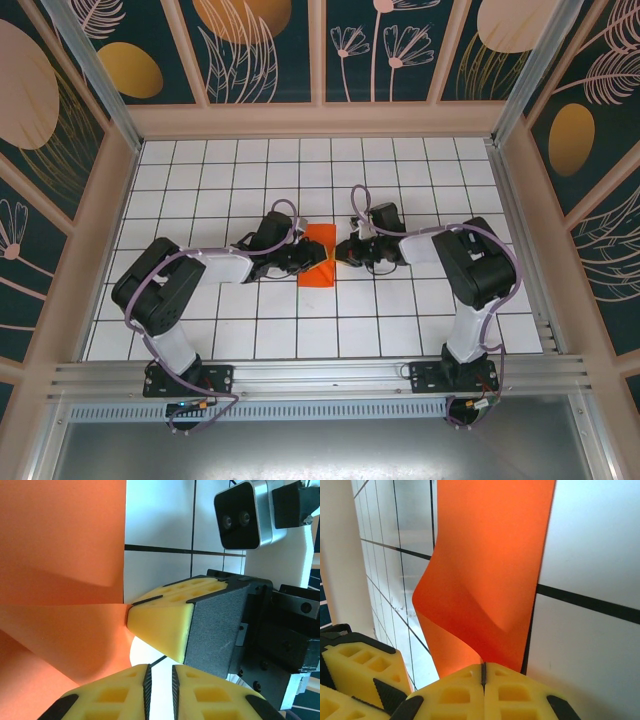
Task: Fold a paper plane with a square sheet of paper (pick it up from the middle)
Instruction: Fold the triangle a second time at the center of the table.
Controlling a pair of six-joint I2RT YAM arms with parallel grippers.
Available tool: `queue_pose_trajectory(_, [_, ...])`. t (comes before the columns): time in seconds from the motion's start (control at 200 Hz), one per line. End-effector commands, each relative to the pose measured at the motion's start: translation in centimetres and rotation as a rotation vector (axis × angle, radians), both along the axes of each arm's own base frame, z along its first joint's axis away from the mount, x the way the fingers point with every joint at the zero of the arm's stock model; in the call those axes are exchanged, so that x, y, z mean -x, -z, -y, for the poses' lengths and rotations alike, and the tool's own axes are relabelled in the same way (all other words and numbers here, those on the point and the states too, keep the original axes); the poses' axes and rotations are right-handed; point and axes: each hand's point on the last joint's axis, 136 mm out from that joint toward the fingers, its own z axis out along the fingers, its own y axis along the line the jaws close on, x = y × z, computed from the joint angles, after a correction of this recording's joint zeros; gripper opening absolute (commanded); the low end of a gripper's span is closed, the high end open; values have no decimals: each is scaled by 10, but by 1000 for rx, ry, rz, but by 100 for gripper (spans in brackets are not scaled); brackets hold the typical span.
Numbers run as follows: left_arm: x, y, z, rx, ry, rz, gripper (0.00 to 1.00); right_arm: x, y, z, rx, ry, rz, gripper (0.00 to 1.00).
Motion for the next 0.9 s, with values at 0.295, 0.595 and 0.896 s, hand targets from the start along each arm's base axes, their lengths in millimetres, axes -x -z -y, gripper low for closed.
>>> queue_pose_trajectory(0.295, [-2, 10, 11, 24, 27, -24, 21, -11, 7, 2, 33, -9, 24, 0])
queue_pose_trajectory(0.595, [-1, 19, 8, 3, 23, -40, 21, -13, 8, 2, 38, -11, 25, 0])
queue_pose_trajectory(0.896, [0, 27, 6, -15, 19, -58, 21, -15, 10, 1, 41, -20, 24, 1])
